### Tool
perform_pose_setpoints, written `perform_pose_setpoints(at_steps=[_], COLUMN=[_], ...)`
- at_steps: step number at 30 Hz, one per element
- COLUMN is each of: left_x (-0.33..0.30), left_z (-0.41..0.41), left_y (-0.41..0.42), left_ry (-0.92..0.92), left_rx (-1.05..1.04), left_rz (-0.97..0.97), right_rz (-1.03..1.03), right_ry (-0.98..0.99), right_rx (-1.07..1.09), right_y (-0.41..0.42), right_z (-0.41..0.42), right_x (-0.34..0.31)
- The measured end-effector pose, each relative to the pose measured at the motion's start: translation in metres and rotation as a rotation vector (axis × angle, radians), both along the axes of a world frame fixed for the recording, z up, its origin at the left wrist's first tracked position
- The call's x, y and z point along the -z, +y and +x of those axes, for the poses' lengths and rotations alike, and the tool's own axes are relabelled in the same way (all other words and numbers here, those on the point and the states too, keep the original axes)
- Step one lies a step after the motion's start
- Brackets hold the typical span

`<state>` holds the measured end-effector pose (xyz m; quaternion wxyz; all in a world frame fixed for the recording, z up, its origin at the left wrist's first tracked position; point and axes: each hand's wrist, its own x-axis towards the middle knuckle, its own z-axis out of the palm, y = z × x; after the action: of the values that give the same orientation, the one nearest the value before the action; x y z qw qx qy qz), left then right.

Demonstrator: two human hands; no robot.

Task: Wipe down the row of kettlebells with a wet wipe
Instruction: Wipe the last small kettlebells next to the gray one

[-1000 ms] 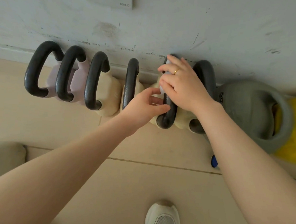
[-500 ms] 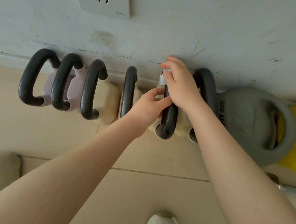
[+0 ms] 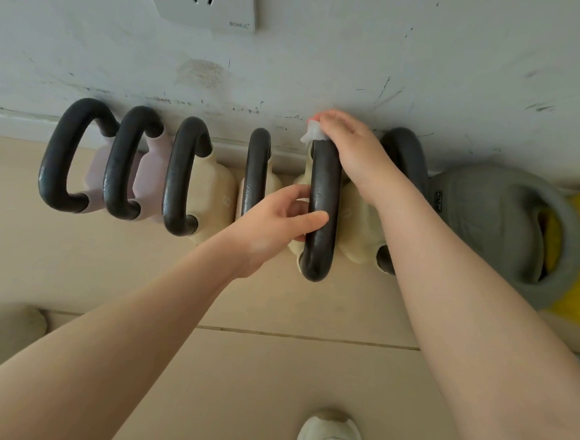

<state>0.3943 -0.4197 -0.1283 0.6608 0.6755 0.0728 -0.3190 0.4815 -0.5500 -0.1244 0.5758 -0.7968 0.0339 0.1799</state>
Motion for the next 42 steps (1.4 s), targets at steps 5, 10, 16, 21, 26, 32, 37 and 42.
perform_pose_setpoints(at_steps=[5, 10, 16, 21, 26, 32, 37, 42], left_x=[0.003, 0.003, 0.005, 0.006, 0.009, 0.008, 0.008, 0.007], left_z=[-0.008, -0.005, -0.002, 0.003, 0.007, 0.009, 0.009, 0.009], left_y=[0.003, 0.002, -0.006, -0.007, -0.006, -0.012, -0.011, -0.01], left_ry=[-0.011, -0.018, 0.013, 0.028, 0.023, 0.018, 0.018, 0.043], left_rx=[0.06, 0.018, -0.055, -0.074, -0.04, -0.066, -0.057, -0.05], left_rz=[0.01, -0.023, -0.07, -0.073, -0.08, -0.091, -0.061, -0.046], right_rz=[0.103, 0.141, 0.373, 0.311, -0.346, -0.867, -1.129, -1.062], right_ry=[0.235, 0.18, 0.305, 0.379, -0.016, -0.525, -0.637, -0.618], right_rx=[0.272, 0.292, 0.345, 0.414, 0.157, -0.242, -0.504, -0.509], right_y=[0.005, 0.014, 0.004, 0.008, 0.015, -0.004, -0.006, 0.0], right_z=[0.001, -0.03, -0.073, -0.04, -0.048, -0.046, -0.025, -0.016], right_x=[0.003, -0.001, 0.0, -0.005, -0.007, -0.003, -0.017, -0.013])
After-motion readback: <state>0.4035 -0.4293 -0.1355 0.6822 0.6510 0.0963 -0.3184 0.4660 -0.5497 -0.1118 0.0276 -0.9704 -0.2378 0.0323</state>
